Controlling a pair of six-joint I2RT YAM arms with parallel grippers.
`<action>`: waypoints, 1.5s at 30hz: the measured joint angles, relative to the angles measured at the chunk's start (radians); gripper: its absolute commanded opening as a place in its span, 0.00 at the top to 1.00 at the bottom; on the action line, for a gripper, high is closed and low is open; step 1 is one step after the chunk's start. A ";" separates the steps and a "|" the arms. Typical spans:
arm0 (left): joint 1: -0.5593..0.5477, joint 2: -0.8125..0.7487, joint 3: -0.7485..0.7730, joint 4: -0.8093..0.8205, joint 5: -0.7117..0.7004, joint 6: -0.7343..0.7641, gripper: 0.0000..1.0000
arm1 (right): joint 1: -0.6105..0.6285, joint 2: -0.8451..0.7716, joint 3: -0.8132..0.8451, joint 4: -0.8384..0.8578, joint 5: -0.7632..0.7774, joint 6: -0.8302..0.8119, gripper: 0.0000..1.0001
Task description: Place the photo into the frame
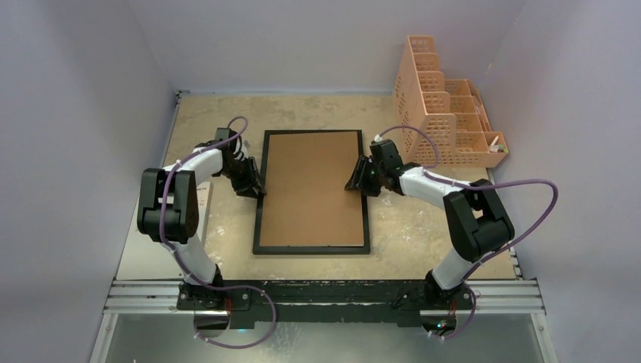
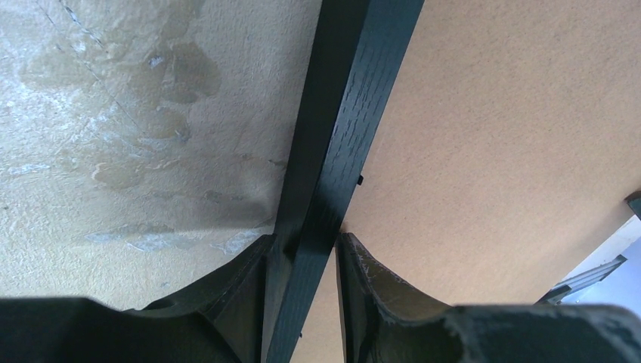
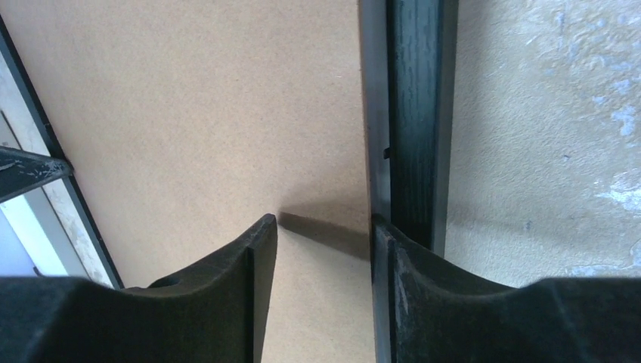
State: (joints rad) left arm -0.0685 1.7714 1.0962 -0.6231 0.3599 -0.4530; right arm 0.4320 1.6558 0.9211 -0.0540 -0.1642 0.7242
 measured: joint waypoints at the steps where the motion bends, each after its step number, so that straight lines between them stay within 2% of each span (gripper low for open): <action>1: 0.000 0.000 0.000 0.000 0.000 0.000 0.64 | 0.002 0.000 0.002 -0.003 0.006 0.000 0.39; 3: 0.000 0.000 0.000 0.000 0.000 0.000 0.64 | 0.008 0.000 0.015 -0.016 0.020 -0.001 0.31; 9: 0.000 0.000 0.009 -0.006 -0.001 0.000 0.63 | 0.026 0.000 0.064 -0.084 0.077 -0.011 0.30; 12: 0.000 0.000 0.013 -0.008 -0.001 0.000 0.63 | 0.026 -0.007 0.066 -0.097 0.090 -0.011 0.34; 17: 0.000 0.000 0.013 -0.008 -0.002 0.000 0.63 | 0.021 -0.023 0.066 -0.131 0.127 -0.019 0.50; 25: 0.000 0.000 0.013 -0.008 -0.001 0.000 0.63 | 0.019 -0.023 0.066 -0.137 0.126 -0.031 0.60; 34: 0.000 0.000 0.013 -0.008 -0.008 0.000 0.61 | 0.019 -0.080 0.066 -0.167 0.225 -0.013 0.49; 38: 0.000 0.000 0.013 -0.008 -0.010 0.001 0.60 | 0.019 -0.112 0.090 -0.161 0.256 -0.003 0.51; 45: 0.000 0.000 0.013 -0.006 -0.011 0.001 0.55 | 0.019 0.002 0.165 -0.136 0.256 0.001 0.55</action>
State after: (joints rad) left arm -0.0689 1.7718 1.1091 -0.6292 0.3485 -0.4522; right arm 0.4507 1.6577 1.0863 -0.1898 0.0921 0.7254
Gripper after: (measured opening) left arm 0.425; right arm 0.456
